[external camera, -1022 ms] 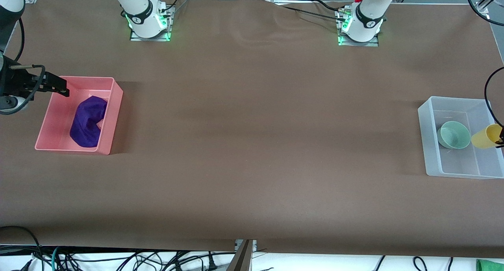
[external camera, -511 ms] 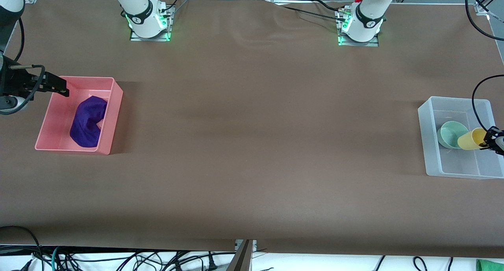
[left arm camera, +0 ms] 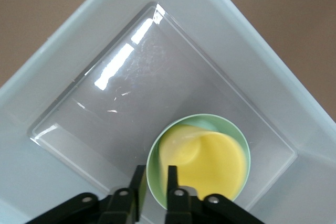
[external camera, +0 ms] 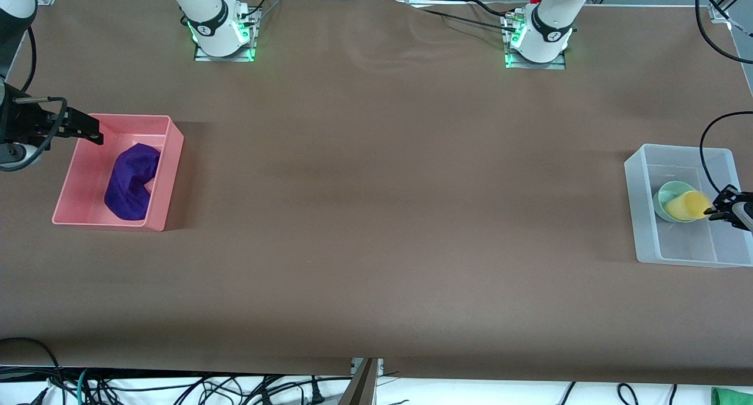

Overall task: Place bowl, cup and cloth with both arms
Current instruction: 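Carry the cup into the clear bin and set it in the bowl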

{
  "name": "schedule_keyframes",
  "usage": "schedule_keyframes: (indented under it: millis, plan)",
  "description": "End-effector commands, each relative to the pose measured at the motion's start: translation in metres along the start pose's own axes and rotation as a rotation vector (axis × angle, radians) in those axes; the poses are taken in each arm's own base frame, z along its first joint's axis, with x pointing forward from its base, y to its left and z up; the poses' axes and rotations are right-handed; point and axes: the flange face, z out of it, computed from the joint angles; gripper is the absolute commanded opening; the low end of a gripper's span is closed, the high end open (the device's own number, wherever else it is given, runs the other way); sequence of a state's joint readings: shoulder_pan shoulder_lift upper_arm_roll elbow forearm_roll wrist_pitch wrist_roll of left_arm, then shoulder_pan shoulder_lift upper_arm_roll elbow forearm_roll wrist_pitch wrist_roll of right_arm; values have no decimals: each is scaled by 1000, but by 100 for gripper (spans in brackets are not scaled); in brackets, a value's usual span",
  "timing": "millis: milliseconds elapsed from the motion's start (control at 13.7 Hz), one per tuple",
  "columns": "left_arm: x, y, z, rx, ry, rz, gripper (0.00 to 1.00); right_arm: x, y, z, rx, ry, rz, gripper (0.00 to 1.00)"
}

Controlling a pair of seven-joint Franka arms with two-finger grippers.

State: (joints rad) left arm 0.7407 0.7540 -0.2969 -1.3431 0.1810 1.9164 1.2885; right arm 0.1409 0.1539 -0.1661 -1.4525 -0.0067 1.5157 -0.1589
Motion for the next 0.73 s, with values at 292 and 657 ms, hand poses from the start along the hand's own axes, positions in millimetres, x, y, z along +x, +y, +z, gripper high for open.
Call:
schedule_keyframes:
  millis: [292, 657]
  plan:
    - [80, 58, -91, -34, -20, -19, 100, -1, 0, -5, -12, 7, 4, 100]
    - [209, 155, -174, 8, 12, -184, 100, -1, 0, -5, -12, 7, 4, 100]
